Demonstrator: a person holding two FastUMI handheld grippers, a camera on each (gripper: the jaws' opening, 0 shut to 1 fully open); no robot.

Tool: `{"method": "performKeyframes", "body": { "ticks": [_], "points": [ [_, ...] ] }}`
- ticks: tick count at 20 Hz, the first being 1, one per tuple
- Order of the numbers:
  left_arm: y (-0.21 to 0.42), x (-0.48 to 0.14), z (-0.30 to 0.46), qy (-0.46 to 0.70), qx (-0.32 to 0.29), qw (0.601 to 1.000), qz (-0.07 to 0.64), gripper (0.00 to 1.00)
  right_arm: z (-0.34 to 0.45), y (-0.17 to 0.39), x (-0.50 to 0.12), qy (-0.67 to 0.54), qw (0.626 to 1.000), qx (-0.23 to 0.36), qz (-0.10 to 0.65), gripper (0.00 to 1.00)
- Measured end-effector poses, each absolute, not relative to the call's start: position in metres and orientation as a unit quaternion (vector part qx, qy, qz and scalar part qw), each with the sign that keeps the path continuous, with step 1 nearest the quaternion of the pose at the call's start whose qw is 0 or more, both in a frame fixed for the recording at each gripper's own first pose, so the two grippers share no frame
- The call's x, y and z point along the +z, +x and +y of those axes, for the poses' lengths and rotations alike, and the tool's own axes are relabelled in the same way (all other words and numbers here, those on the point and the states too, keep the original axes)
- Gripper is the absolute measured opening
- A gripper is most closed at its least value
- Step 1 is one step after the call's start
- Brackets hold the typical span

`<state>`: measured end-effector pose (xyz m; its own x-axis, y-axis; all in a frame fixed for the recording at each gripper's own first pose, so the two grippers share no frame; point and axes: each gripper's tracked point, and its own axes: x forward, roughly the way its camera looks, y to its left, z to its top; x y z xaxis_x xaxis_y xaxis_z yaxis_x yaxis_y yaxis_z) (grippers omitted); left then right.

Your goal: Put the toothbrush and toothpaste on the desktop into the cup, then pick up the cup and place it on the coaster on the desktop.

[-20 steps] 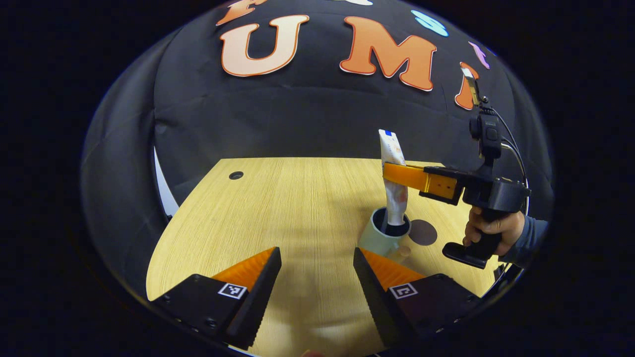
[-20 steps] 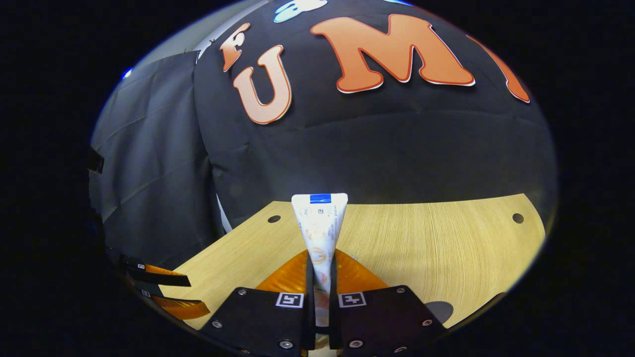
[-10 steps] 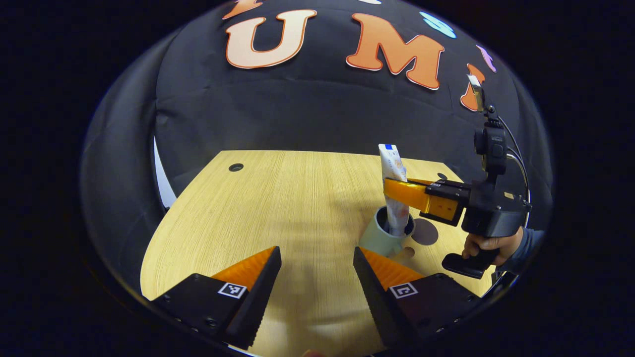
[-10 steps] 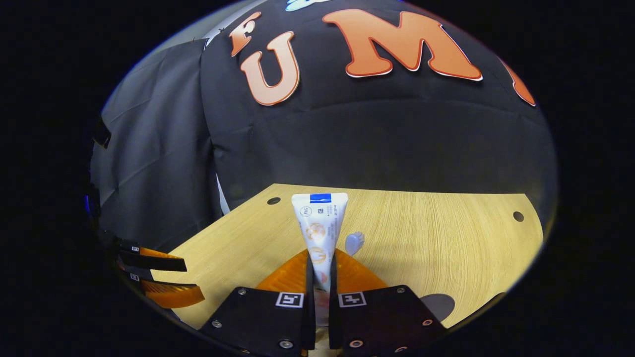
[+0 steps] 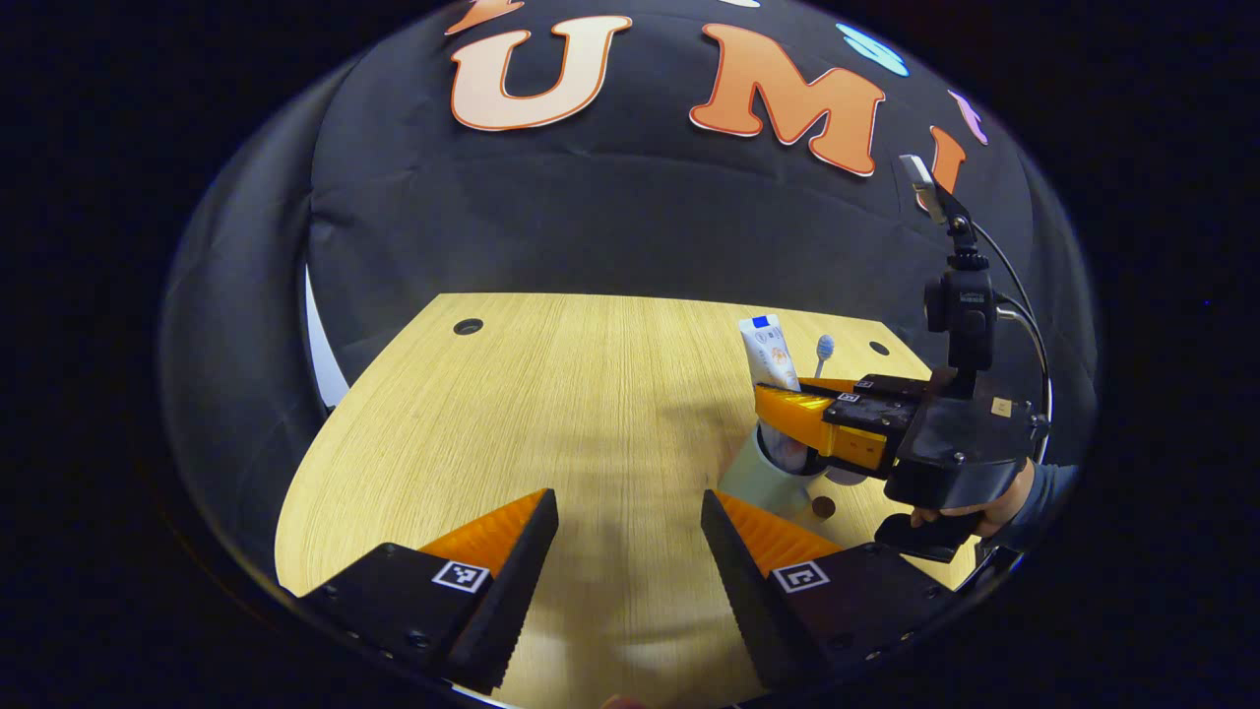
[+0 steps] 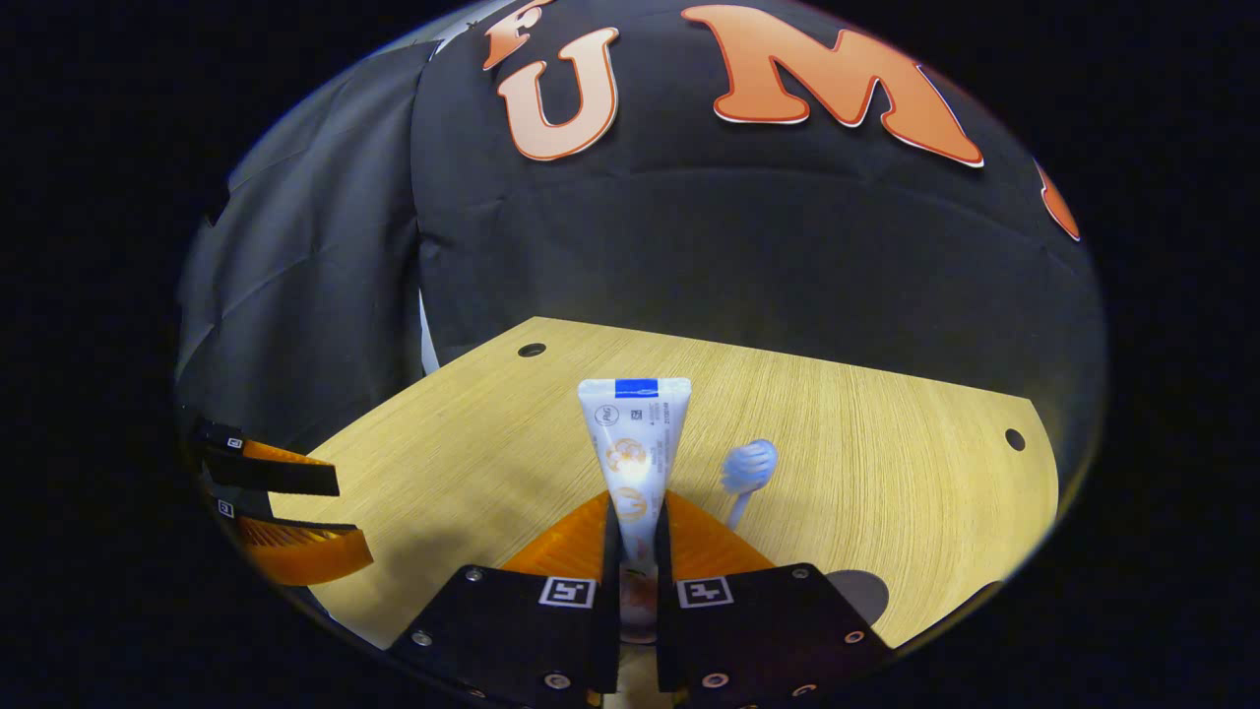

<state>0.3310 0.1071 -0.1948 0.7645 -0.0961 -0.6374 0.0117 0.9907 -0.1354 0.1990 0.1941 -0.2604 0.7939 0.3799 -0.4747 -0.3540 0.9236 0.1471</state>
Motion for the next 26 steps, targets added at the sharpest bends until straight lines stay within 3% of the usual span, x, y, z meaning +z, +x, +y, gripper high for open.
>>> {"method": "performKeyframes", "body": {
  "ticks": [6, 11, 13, 17, 19, 26],
  "points": [
    [0.331, -0.198, 0.102, -0.058, -0.035, 0.936, 0.345, 0.92, 0.195, 0.187, -0.257, 0.032, 0.941, 0.198, 0.273, 0.25],
    [0.333, -0.197, 0.099, -0.053, -0.043, 0.938, 0.339, 0.92, 0.197, 0.179, -0.245, 0.009, 0.945, 0.202, 0.259, 0.57],
    [0.326, -0.19, 0.097, -0.051, -0.045, 0.939, 0.337, 0.92, 0.196, 0.175, -0.237, 0.015, 0.946, 0.202, 0.254, 0.61],
    [0.33, -0.186, 0.096, -0.043, -0.045, 0.942, 0.328, 0.92, 0.189, 0.162, -0.222, 0.02, 0.948, 0.206, 0.243, 0.84],
    [0.331, -0.182, 0.095, -0.041, -0.047, 0.944, 0.325, 0.92, 0.182, 0.155, -0.211, 0.022, 0.95, 0.206, 0.234, 0.89],
    [0.339, -0.172, 0.063, -0.037, -0.075, 0.944, 0.318, 0.92, 0.141, 0.139, -0.168, 0.037, 0.962, 0.176, 0.204, 0.92]
  ]
}}
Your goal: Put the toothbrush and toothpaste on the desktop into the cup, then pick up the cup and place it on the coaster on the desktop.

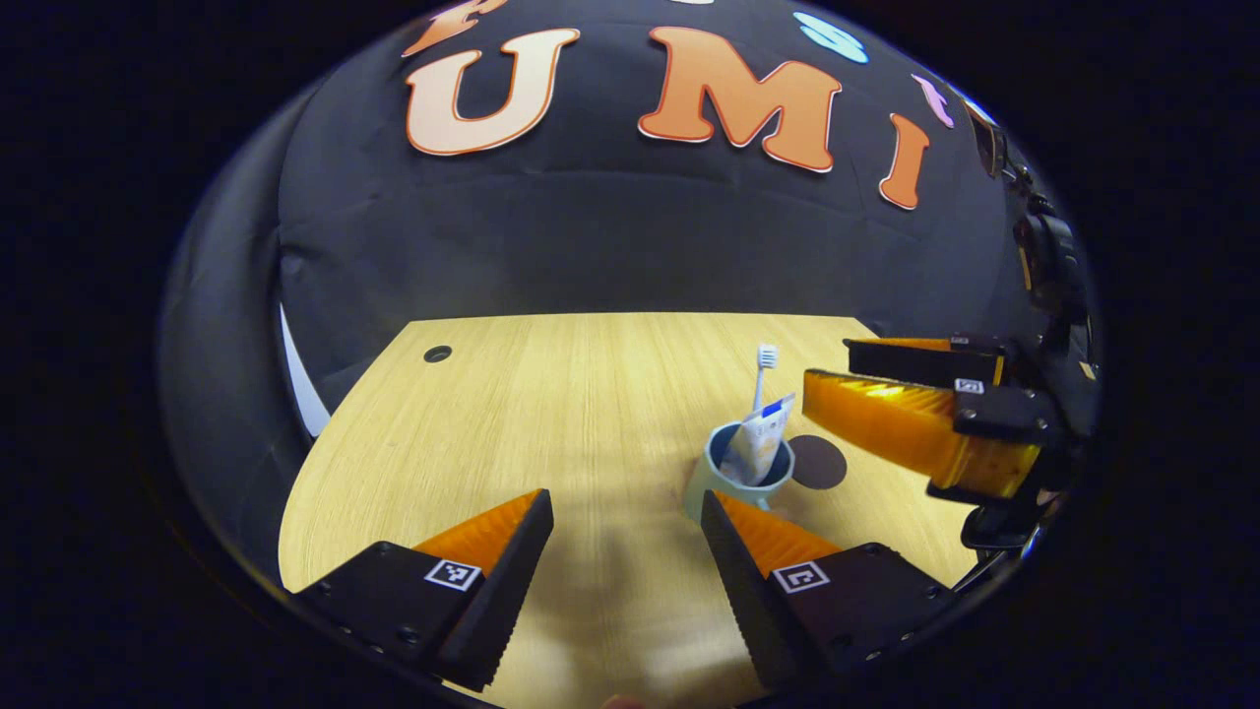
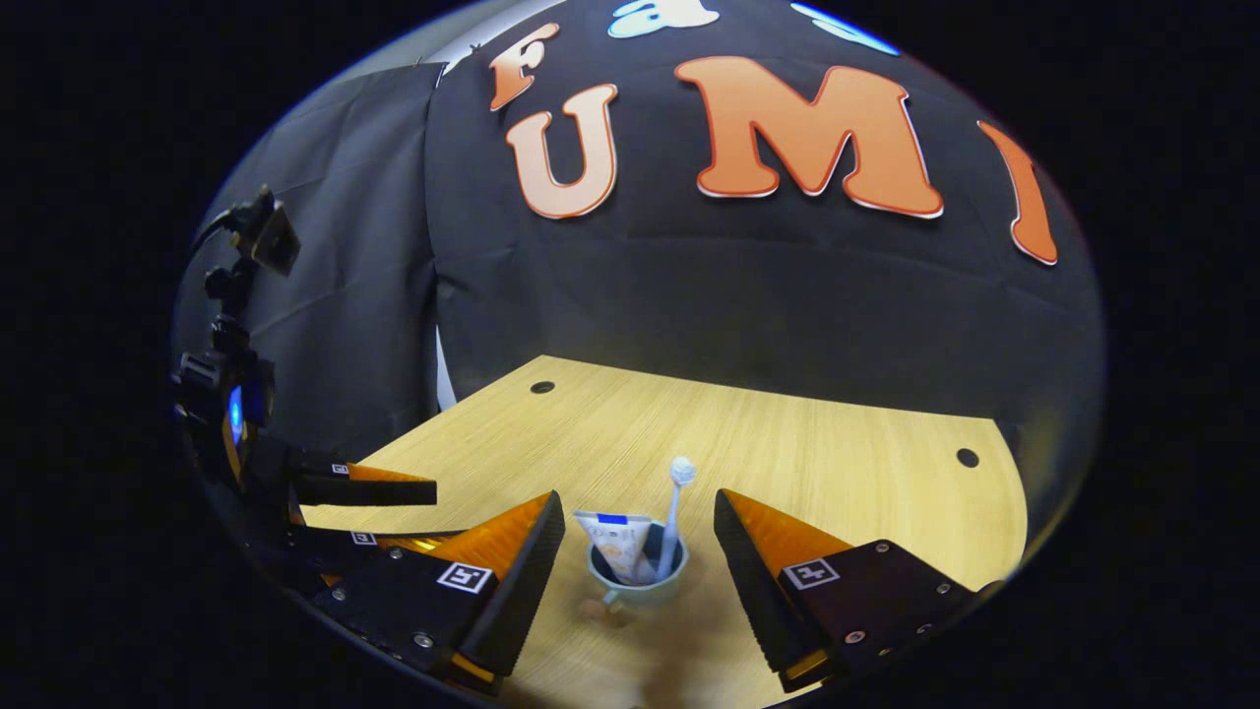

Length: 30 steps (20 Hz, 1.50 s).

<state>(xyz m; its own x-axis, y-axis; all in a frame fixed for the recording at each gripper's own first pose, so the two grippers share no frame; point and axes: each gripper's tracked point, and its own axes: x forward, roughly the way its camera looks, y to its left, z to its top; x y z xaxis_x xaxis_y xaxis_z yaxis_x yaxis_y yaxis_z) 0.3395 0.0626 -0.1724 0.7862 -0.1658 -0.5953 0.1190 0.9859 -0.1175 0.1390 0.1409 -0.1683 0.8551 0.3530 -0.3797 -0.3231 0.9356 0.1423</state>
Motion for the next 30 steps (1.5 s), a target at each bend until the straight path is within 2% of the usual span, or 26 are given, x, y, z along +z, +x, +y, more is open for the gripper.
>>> {"method": "performKeyframes", "body": {
  "ticks": [4, 5, 6, 11, 19, 27, 29, 30],
  "points": [
    [0.342, -0.173, 0.025, -0.049, -0.108, 0.937, 0.328, 0.92, 0.103, 0.128, -0.142, 0.045, 0.971, 0.147, 0.182, 0.92],
    [0.342, -0.173, 0.015, -0.056, -0.116, 0.934, 0.334, 0.94, 0.093, 0.126, -0.136, 0.045, 0.973, 0.139, 0.177, 0.92],
    [0.342, -0.176, 0.005, -0.062, -0.123, 0.93, 0.34, 0.89, 0.084, 0.122, -0.13, 0.044, 0.975, 0.132, 0.172, 0.93],
    [0.343, -0.198, -0.033, -0.08, -0.138, 0.908, 0.388, 0.92, 0.034, 0.11, -0.11, 0.044, 0.984, 0.088, 0.149, 0.93],
    [0.35, -0.242, -0.036, -0.1, -0.094, 0.863, 0.487, 0.93, -0.032, 0.084, -0.109, 0.033, 0.989, 0.021, 0.141, 0.96],
    [0.36, -0.261, -0.04, -0.06, -0.07, 0.841, 0.533, 0.92, -0.055, 0.063, -0.123, 0.048, 0.987, -0.004, 0.153, 0.96],
    [0.361, -0.264, -0.037, -0.044, -0.067, 0.838, 0.541, 0.82, -0.059, 0.061, -0.123, 0.046, 0.987, -0.006, 0.152, 0.96],
    [0.361, -0.266, -0.034, -0.036, -0.065, 0.837, 0.542, 0.74, -0.061, 0.059, -0.123, 0.046, 0.987, -0.008, 0.153, 0.96]
  ]
}}
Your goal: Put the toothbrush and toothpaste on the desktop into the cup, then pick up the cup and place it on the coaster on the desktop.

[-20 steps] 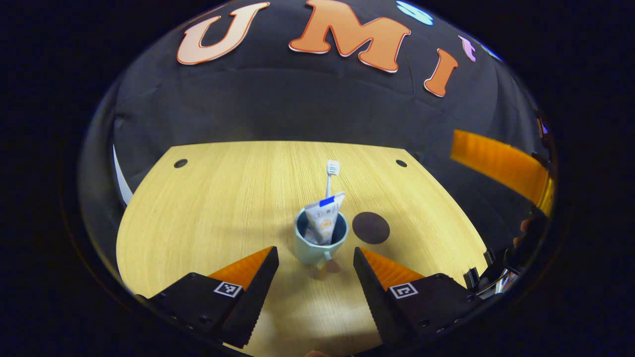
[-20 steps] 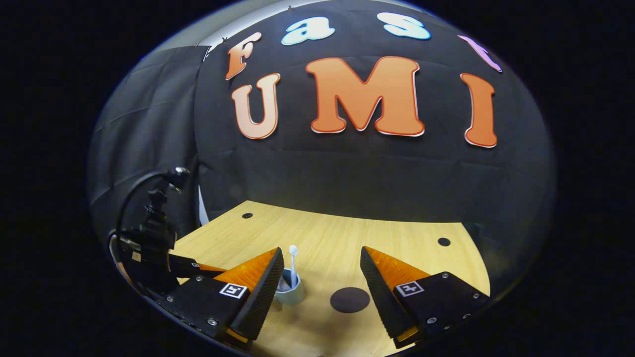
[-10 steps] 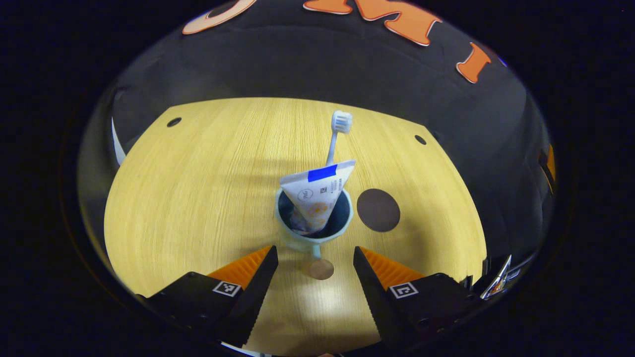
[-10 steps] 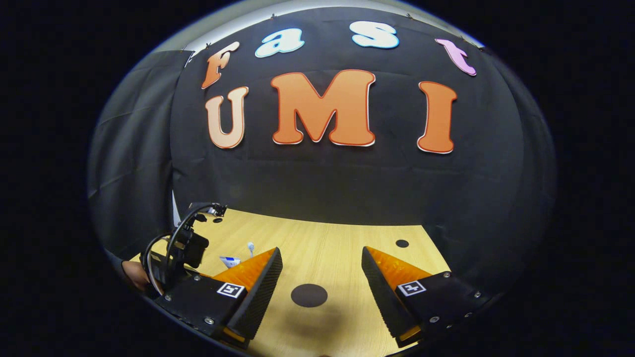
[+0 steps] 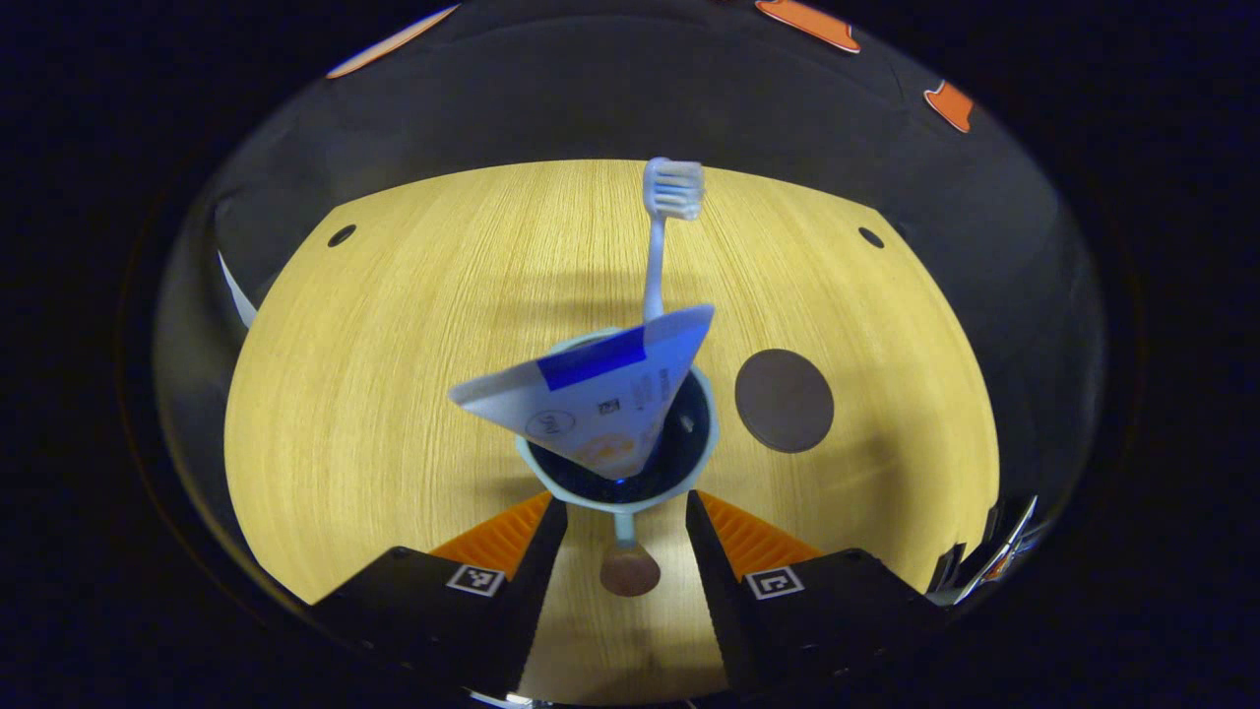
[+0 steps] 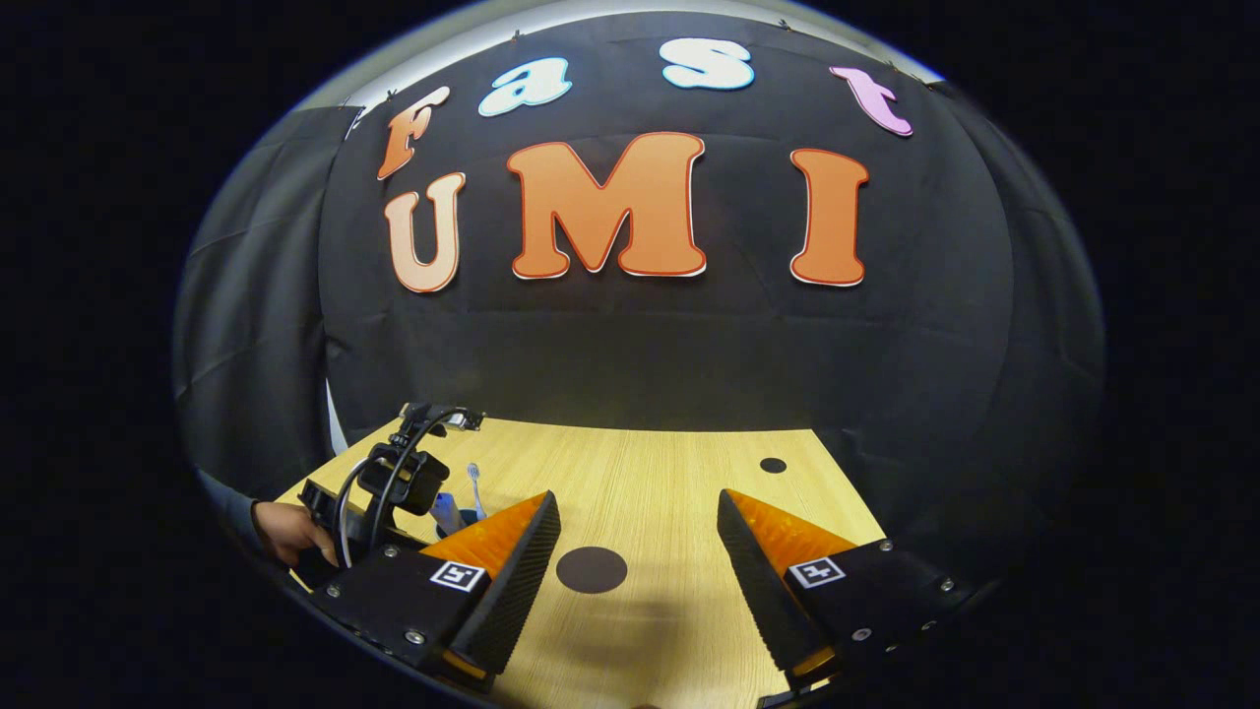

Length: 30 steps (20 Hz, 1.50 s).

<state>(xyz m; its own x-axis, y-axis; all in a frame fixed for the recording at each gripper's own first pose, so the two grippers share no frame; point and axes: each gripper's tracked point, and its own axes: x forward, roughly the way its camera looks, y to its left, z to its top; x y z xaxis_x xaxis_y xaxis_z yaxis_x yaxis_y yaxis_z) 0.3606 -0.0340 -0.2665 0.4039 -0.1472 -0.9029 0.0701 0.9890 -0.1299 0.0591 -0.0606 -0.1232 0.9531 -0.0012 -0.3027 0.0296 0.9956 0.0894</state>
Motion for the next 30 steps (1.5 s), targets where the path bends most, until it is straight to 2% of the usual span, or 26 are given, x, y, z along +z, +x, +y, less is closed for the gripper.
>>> {"method": "performKeyframes", "body": {
  "ticks": [1, 2, 3, 5, 6, 14, 23, 24, 25, 26, 28, 30],
  "points": [
    [0.362, -0.267, -0.032, -0.034, -0.064, 0.836, 0.544, 0.69, -0.062, 0.058, -0.123, 0.048, 0.987, -0.009, 0.153, 0.96],
    [0.364, -0.269, -0.031, -0.03, -0.063, 0.834, 0.547, 0.56, -0.063, 0.056, -0.123, 0.051, 0.987, -0.01, 0.154, 0.96],
    [0.364, -0.271, -0.029, -0.022, -0.057, 0.832, 0.551, 0.51, -0.063, 0.056, -0.124, 0.053, 0.986, -0.011, 0.155, 0.96],
    [0.369, -0.27, -0.028, -0.01, -0.055, 0.83, 0.555, 0.26, -0.063, 0.057, -0.127, 0.056, 0.986, -0.009, 0.157, 0.96],
    [0.373, -0.27, -0.028, -0.01, -0.055, 0.83, 0.554, 0.24, -0.064, 0.056, -0.128, 0.055, 0.986, -0.009, 0.158, 0.96],
    [0.425, -0.262, -0.034, -0.027, -0.058, 0.837, 0.543, 0.2, -0.066, 0.054, -0.126, 0.051, 0.987, -0.007, 0.155, 0.96],
    [0.559, -0.238, -0.081, -0.013, -0.097, 0.852, 0.514, 0.2, -0.077, 0.039, -0.13, 0.04, 0.986, -0.017, 0.162, 0.96],
    [0.539, -0.246, -0.101, -0.011, -0.104, 0.853, 0.511, 0.2, -0.08, 0.036, -0.131, 0.038, 0.986, -0.019, 0.164, 0.96],
    [0.546, -0.241, -0.12, -0.007, -0.111, 0.854, 0.509, 0.2, -0.082, 0.034, -0.131, 0.038, 0.985, -0.021, 0.166, 0.96],
    [0.516, -0.222, -0.13, -0.002, -0.117, 0.854, 0.507, 0.2, -0.084, 0.031, -0.133, 0.037, 0.985, -0.023, 0.169, 0.96],
    [0.548, -0.225, -0.138, 0.005, -0.13, 0.853, 0.505, 0.22, -0.089, 0.027, -0.135, 0.036, 0.984, -0.029, 0.172, 0.96],
    [0.552, -0.224, -0.16, 0.011, -0.139, 0.851, 0.506, 0.2, -0.094, 0.023, -0.136, 0.035, 0.983, -0.034, 0.175, 0.96]
  ]
}}
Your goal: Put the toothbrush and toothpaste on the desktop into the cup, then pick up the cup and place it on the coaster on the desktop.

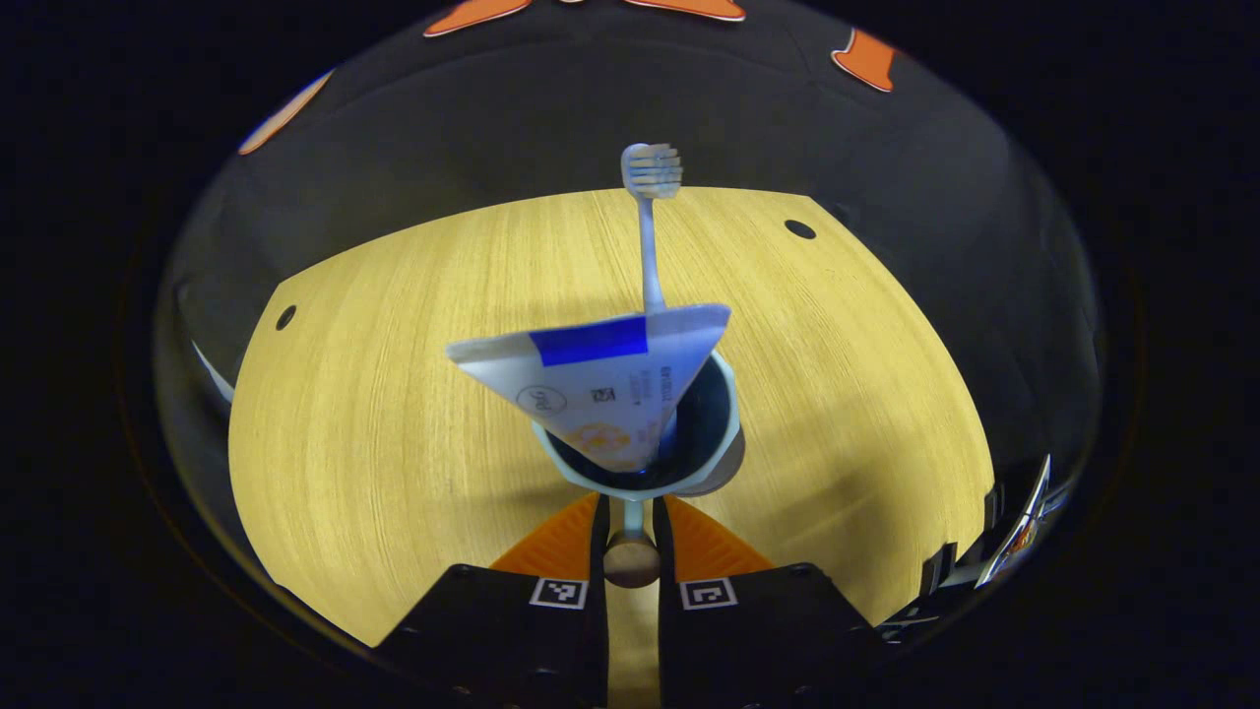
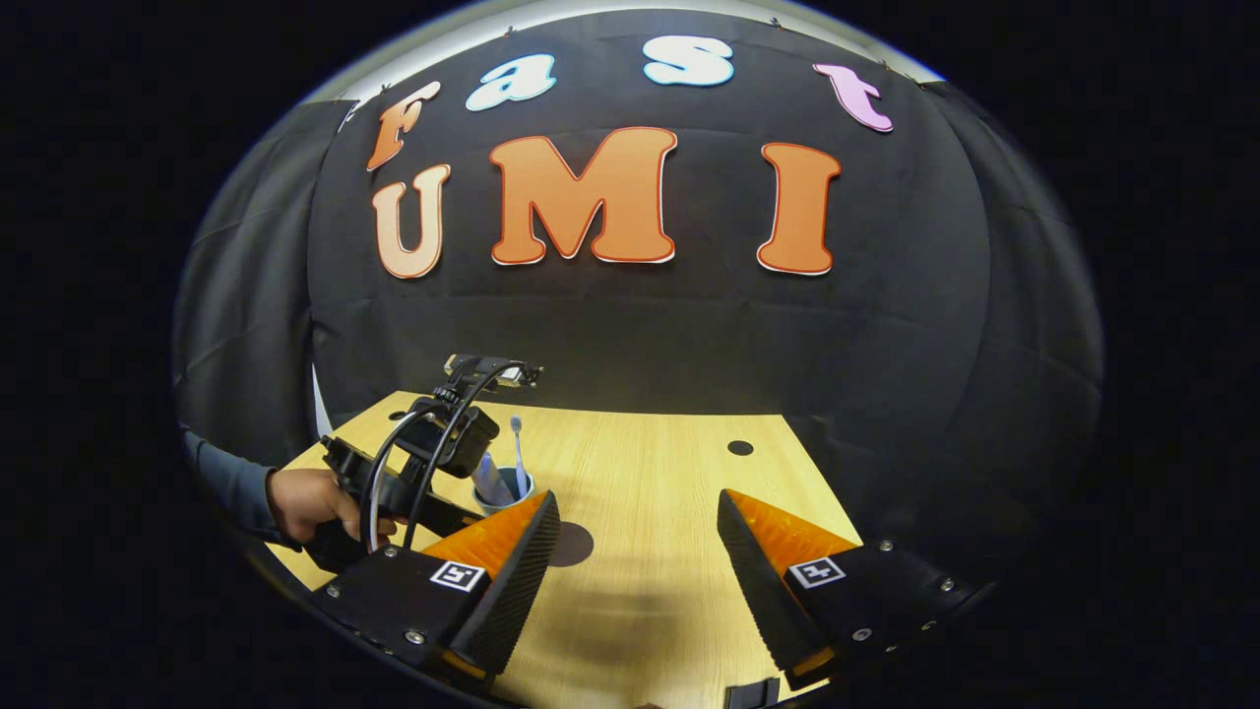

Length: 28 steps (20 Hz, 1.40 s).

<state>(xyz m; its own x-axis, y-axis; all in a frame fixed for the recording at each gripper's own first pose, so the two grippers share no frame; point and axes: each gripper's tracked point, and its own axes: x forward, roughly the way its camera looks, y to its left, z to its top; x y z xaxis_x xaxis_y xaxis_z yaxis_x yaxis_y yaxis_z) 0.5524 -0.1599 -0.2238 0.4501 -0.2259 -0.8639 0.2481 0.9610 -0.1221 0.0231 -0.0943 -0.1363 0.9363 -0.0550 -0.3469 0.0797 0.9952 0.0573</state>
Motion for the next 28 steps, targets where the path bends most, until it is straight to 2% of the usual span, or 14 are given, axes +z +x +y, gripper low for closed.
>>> {"method": "performKeyframes", "body": {
  "ticks": [7, 11, 17, 19, 21, 22, 23, 26, 28],
  "points": [
    [0.552, -0.233, -0.223, 0.038, -0.158, 0.846, 0.508, 0.19, -0.11, 0.013, -0.141, 0.034, 0.981, -0.048, 0.187, 0.96],
    [0.543, -0.243, -0.214, 0.049, -0.165, 0.839, 0.516, 0.2, -0.114, 0.013, -0.148, 0.039, 0.979, -0.052, 0.194, 0.96],
    [0.563, -0.247, -0.25, 0.054, -0.173, 0.842, 0.508, 0.2, -0.116, 0.012, -0.152, 0.044, 0.978, -0.048, 0.199, 0.96],
    [0.568, -0.251, -0.262, 0.043, -0.173, 0.837, 0.517, 0.25, -0.114, 0.014, -0.152, 0.044, 0.978, -0.044, 0.199, 0.96],
    [0.572, -0.256, -0.275, 0.03, -0.171, 0.834, 0.524, 0.34, -0.11, 0.017, -0.152, 0.042, 0.979, -0.037, 0.198, 0.96],
    [0.578, -0.255, -0.282, 0.027, -0.174, 0.838, 0.517, 0.48, -0.11, 0.017, -0.152, 0.039, 0.979, -0.034, 0.198, 0.96],
    [0.585, -0.251, -0.29, 0.025, -0.179, 0.842, 0.508, 0.53, -0.109, 0.018, -0.151, 0.037, 0.979, -0.03, 0.196, 0.96],
    [0.609, -0.237, -0.309, 0.02, -0.184, 0.86, 0.476, 0.82, -0.105, 0.024, -0.149, 0.035, 0.98, -0.019, 0.194, 0.96],
    [0.627, -0.224, -0.32, 0.014, -0.18, 0.873, 0.453, 0.85, -0.1, 0.031, -0.145, 0.032, 0.982, -0.01, 0.186, 0.96]
  ]
}}
